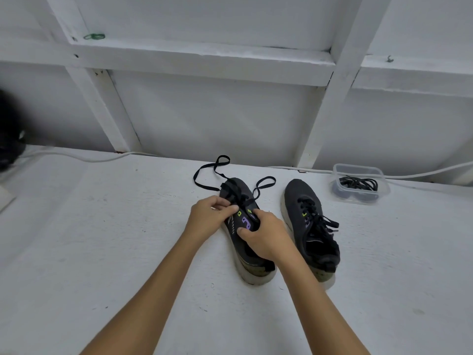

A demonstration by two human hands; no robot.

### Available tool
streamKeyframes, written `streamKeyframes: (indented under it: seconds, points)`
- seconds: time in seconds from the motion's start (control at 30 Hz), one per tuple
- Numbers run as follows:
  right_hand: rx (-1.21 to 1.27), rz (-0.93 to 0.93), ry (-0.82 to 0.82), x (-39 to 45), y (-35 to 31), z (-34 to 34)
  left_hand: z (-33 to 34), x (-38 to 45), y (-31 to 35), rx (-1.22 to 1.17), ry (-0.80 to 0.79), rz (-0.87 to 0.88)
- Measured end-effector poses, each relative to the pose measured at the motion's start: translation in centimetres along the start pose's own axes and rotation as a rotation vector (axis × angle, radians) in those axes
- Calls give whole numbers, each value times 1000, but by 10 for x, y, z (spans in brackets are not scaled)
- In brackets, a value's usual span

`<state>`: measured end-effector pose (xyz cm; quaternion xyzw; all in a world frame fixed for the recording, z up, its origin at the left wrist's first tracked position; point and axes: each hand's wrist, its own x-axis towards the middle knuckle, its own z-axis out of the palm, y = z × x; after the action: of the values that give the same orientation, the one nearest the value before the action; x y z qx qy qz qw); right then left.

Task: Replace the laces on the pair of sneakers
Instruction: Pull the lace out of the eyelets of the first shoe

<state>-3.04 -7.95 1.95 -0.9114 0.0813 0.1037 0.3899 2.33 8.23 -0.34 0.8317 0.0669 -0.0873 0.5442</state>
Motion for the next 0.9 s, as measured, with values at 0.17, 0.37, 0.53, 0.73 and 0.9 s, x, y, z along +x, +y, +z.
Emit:
streamKeyframes:
  seconds: [0.17, 0.37, 0.53, 0.73, 0.9]
  points:
    - [11, 2, 0, 0, 1, 0, 6, 5, 3, 123, 41, 102]
    - [47, 10, -14, 1, 3, 2, -6, 10, 9, -198, 488, 67]
    - [38, 8, -5, 1, 3, 1, -12, 1, 0, -148, 339, -80]
    - [22, -5, 2, 1, 1, 1, 6, -4, -2, 9, 92, 20]
    - [37, -1, -2, 1, 2, 1, 8, 2, 5, 65, 119, 75]
